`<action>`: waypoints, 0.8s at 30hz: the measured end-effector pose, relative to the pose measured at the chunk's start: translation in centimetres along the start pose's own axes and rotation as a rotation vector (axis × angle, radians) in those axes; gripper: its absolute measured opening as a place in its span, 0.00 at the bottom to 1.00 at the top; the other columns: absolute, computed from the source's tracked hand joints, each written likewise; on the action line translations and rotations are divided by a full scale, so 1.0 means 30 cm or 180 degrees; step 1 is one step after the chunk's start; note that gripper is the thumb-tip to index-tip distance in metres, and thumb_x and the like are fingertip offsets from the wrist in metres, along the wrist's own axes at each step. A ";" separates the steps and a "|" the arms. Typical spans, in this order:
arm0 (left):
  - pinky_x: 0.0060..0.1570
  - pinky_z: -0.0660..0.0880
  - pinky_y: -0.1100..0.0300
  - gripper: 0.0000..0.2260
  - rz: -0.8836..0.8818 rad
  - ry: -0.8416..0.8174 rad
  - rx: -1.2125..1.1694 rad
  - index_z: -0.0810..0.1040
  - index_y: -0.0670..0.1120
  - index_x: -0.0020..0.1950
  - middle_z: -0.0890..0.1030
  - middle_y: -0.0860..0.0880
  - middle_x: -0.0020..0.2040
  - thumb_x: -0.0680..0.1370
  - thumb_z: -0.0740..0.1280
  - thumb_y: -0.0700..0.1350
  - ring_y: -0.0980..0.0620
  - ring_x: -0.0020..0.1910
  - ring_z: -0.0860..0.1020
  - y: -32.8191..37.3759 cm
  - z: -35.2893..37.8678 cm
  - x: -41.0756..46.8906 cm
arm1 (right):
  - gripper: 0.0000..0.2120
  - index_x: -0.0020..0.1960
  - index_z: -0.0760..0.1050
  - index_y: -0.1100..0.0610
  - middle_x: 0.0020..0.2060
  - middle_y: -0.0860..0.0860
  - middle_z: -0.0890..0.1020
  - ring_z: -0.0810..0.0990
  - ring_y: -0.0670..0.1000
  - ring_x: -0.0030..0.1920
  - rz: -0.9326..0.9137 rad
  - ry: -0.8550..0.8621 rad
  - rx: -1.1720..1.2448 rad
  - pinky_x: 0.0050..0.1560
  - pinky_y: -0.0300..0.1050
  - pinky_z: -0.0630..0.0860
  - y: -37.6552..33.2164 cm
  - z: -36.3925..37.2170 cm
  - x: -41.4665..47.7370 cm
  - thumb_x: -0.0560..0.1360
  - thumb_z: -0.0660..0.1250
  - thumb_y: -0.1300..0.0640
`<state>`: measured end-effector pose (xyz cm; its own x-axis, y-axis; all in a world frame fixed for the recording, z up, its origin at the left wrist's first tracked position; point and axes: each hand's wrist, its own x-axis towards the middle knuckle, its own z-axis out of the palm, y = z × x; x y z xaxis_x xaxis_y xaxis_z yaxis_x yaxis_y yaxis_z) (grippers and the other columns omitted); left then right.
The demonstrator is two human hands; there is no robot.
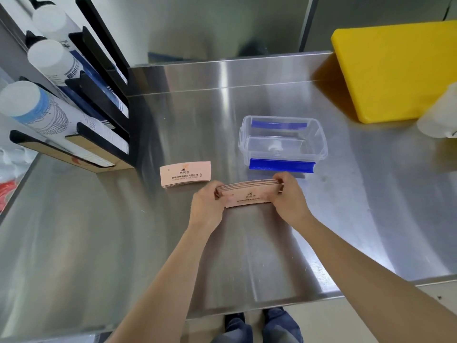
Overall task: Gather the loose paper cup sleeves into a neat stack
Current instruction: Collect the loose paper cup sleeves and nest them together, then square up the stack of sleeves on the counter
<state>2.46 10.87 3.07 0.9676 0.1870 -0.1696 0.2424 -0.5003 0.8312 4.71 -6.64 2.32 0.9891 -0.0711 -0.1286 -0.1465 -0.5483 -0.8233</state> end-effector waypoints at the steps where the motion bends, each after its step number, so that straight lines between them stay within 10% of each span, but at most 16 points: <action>1: 0.37 0.70 0.66 0.05 -0.0131 0.0058 -0.0340 0.78 0.46 0.47 0.79 0.49 0.41 0.72 0.69 0.39 0.50 0.41 0.74 -0.004 0.001 0.004 | 0.14 0.54 0.69 0.60 0.48 0.53 0.75 0.75 0.52 0.48 0.0210 0.0020 0.0287 0.52 0.45 0.74 0.000 -0.002 -0.003 0.71 0.69 0.65; 11: 0.39 0.69 0.73 0.11 -0.0150 0.0000 -0.1090 0.71 0.46 0.56 0.76 0.50 0.46 0.77 0.58 0.34 0.53 0.44 0.73 -0.006 0.071 -0.017 | 0.24 0.56 0.63 0.54 0.48 0.48 0.72 0.76 0.44 0.46 0.0565 0.0231 0.1609 0.38 0.29 0.75 -0.021 0.056 -0.027 0.68 0.73 0.63; 16: 0.43 0.70 0.68 0.12 -0.0160 -0.0029 -0.1205 0.69 0.50 0.56 0.75 0.48 0.50 0.78 0.57 0.35 0.53 0.45 0.72 -0.023 0.067 -0.023 | 0.12 0.43 0.68 0.43 0.52 0.49 0.75 0.77 0.52 0.55 0.0769 0.0059 0.1109 0.58 0.53 0.75 -0.007 0.072 -0.015 0.66 0.67 0.40; 21: 0.40 0.72 0.67 0.11 -0.0355 0.0074 -0.2058 0.66 0.50 0.55 0.74 0.50 0.47 0.79 0.57 0.35 0.57 0.42 0.73 -0.028 0.066 -0.029 | 0.21 0.49 0.68 0.63 0.43 0.57 0.79 0.80 0.55 0.45 0.1226 -0.0215 0.2243 0.52 0.53 0.77 -0.051 0.097 -0.025 0.75 0.62 0.44; 24: 0.39 0.70 0.66 0.02 -0.0533 0.0132 -0.2510 0.67 0.50 0.52 0.75 0.54 0.43 0.80 0.58 0.44 0.57 0.41 0.74 -0.024 0.058 -0.027 | 0.11 0.39 0.68 0.57 0.37 0.56 0.75 0.74 0.56 0.42 0.1239 0.0187 0.2332 0.46 0.51 0.71 -0.074 0.130 -0.026 0.76 0.60 0.52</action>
<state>1.63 9.61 1.71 0.9156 0.2458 -0.3182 0.2478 0.2783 0.9280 4.24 -2.11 2.09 0.8621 -0.1981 -0.4663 -0.4289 0.2045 -0.8799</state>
